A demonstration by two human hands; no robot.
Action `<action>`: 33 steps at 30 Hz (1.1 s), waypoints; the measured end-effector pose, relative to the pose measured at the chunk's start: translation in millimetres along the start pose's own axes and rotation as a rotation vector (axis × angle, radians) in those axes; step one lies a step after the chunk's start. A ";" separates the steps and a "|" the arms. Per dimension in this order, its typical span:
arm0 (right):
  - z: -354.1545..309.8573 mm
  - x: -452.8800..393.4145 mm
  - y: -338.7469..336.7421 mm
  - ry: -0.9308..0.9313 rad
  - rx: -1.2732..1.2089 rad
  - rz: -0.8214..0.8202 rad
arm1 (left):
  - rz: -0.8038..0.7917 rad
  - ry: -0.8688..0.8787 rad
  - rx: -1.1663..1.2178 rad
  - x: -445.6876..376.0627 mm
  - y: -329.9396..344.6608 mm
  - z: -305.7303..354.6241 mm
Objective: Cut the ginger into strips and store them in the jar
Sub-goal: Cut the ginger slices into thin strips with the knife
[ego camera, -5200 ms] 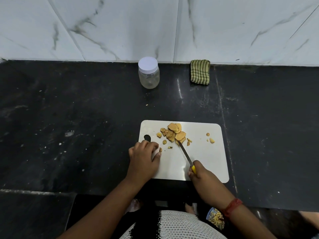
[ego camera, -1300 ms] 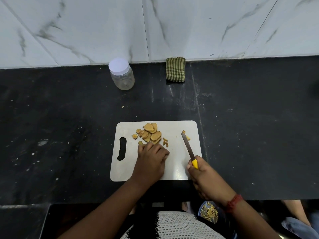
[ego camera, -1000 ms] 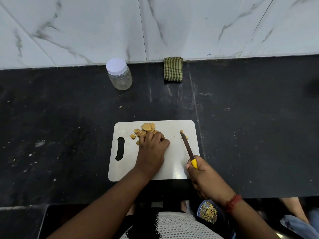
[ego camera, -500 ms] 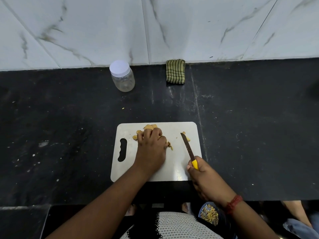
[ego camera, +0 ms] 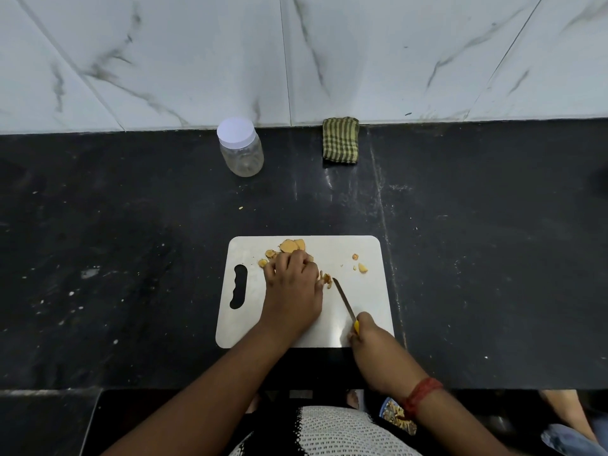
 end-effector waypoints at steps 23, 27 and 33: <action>-6.5 2.6 -10.4 0.024 -0.068 0.027 | 0.118 -0.194 0.122 37.3 -13.2 -58.3; -12.8 -2.8 -16.6 0.024 -0.106 0.046 | 0.126 -0.178 0.099 30.5 -15.9 -60.7; -20.7 -8.0 -19.4 0.038 -0.137 0.042 | 0.058 0.086 0.003 3.2 -18.4 -35.3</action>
Point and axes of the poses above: each hand's wrist, its own x-axis away from the middle knuckle, its own y-axis out of the palm, z = x × y, the point moved 5 cm from there along -x, towards the middle knuckle, and after that the axes turned 1 degree about z, right-handed, at the moved point
